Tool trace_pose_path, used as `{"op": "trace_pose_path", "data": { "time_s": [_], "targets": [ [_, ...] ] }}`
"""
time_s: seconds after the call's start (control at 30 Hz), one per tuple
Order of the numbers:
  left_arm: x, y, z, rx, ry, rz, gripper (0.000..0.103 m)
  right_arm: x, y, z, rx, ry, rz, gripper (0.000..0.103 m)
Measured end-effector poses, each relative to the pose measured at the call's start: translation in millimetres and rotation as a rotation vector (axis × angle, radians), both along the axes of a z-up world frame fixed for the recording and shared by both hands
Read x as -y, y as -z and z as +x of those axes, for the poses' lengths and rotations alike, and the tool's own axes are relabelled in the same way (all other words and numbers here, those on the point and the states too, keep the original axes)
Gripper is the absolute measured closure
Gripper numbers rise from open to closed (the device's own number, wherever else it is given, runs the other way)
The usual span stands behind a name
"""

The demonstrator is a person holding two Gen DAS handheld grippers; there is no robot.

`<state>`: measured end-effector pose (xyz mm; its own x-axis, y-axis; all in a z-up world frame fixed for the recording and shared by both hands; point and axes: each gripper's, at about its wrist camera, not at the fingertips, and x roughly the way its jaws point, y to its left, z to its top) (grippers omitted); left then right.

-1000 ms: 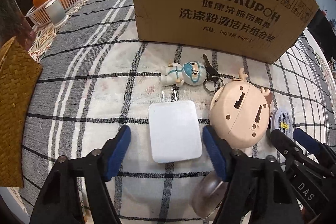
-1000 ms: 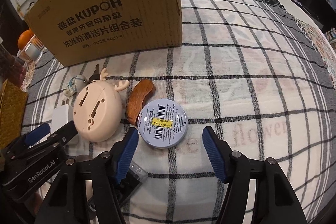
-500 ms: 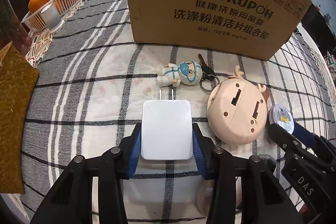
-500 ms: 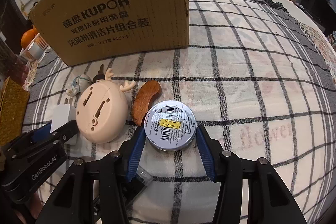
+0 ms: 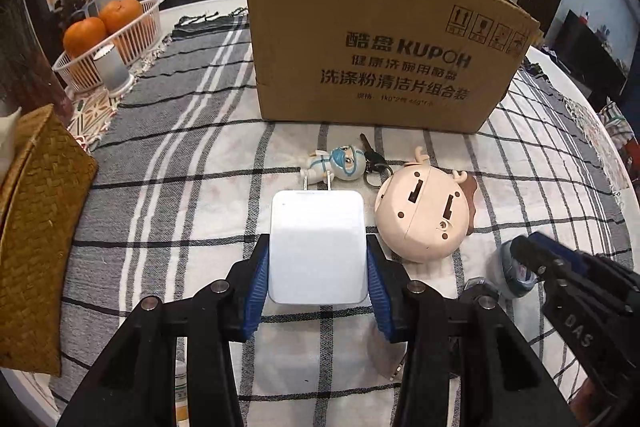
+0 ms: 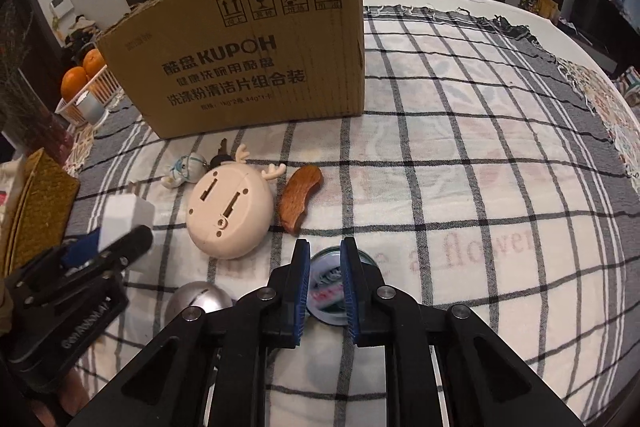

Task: Organize rigid objects
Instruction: 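Lift the white charger and green-white tin and carry both toward the cardboard box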

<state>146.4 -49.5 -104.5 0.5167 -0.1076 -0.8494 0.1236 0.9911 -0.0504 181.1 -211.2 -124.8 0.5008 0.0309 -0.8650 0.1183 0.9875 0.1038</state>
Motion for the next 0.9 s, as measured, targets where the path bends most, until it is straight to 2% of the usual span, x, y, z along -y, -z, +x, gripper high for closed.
{"op": "trace_pose_path", "data": {
  "time_s": [0.13, 0.2, 0.27, 0.43, 0.5, 0.57, 0.7, 0.8, 0.9],
  "targets": [
    [3.4, 0.9, -5.0, 0.005, 0.016, 0.014, 0.059, 10.6, 13.1, -2.2, -0.024, 0.029, 0.046, 0.084],
    [5.0, 1.6, -7.5, 0.003, 0.022, 0.013, 0.059, 10.5, 11.8, -6.2, -0.007, 0.029, 0.035, 0.076],
    [5.2, 3.0, -8.1, 0.001, 0.025, 0.013, 0.059, 9.4, 10.6, -9.6, 0.006, 0.018, 0.034, 0.059],
    [6.8, 6.9, -8.2, 0.000, 0.029, 0.025, 0.059, 6.7, 10.5, -16.8, 0.026, 0.024, -0.018, 0.058],
    [6.6, 8.9, -7.3, -0.007, 0.030, 0.022, 0.059, 7.0, 14.4, -15.9, 0.013, 0.024, -0.032, 0.056],
    [6.6, 10.8, -6.5, -0.012, 0.028, 0.022, 0.059, 8.0, 18.9, -15.3, 0.008, 0.023, -0.035, 0.048],
    [6.4, 15.3, -5.5, -0.022, 0.023, 0.031, 0.059, 8.0, 23.7, -13.4, -0.003, 0.026, -0.065, 0.047],
    [8.6, 16.9, -6.6, -0.026, 0.029, 0.031, 0.059, 13.3, 34.4, -11.7, -0.047, 0.044, -0.039, 0.047],
    [9.7, 17.2, -6.7, -0.029, 0.033, 0.026, 0.059, 16.3, 36.8, -13.1, -0.038, 0.053, -0.025, 0.048]
  ]
}}
